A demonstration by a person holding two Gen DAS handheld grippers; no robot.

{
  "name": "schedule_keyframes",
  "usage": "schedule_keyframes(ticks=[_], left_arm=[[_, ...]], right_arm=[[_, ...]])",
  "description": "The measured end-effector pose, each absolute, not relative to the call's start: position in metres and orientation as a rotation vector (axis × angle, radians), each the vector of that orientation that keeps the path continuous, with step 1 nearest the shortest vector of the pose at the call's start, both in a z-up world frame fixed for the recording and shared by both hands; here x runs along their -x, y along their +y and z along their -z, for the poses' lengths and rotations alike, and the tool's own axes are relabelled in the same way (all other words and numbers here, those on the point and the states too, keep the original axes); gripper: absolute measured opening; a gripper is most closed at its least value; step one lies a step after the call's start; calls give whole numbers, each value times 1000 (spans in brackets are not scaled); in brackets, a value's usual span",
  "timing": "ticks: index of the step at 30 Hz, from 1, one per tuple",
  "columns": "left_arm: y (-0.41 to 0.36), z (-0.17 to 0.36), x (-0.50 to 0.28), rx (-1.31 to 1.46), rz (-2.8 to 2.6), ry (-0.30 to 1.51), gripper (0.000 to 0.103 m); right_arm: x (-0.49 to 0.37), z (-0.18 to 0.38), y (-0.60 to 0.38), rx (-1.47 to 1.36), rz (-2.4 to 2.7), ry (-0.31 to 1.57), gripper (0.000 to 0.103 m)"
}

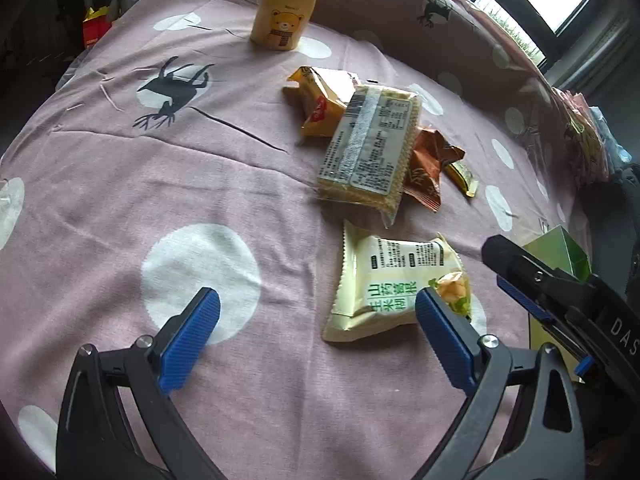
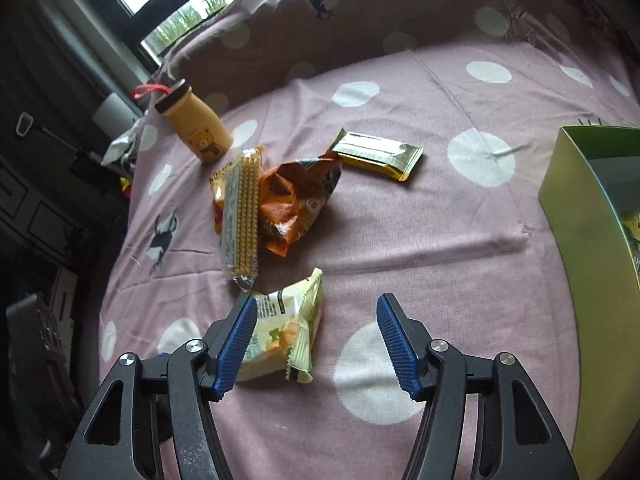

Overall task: Organize snacks
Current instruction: 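Move the right gripper to the white-green rice cracker packet and grasp it, then lift the white-green packet with the right gripper and carry it over the box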

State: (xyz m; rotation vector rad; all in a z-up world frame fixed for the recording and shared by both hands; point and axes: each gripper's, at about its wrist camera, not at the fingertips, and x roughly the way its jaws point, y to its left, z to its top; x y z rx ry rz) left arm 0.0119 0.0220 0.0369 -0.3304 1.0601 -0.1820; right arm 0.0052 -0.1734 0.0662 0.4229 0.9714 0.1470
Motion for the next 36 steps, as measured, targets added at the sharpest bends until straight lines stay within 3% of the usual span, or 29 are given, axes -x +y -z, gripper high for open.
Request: schedule_keyframes(ticks=[3,5,7,10,14,27,36], left_arm=[[19,-33,-17,357,224,1068,88],[18,-27,-19,389,233,1097,77],[14,-26,-19,372,230,1093,77],[6,-26,-19,358,259,1082,59],[-2,-26,-20,365,310,1074,41],[-23,-32,-9,252,347,1023,38],[-28,-64,12,202,381,823,38]], right_arm=[[-11,-62,-166,-459,-196,988,63],[-13,-60,-160,-475,-220,989,58],[-16,-59,-155,-466,-235,997,47],[-20,-55,-149,-429,-215,1013,35],[-22,-50,-150,-430,-219,1026,33],[-21,-37,-149,-453,-266,1100,33],[1,-75,-146,-389,-296,932,33]])
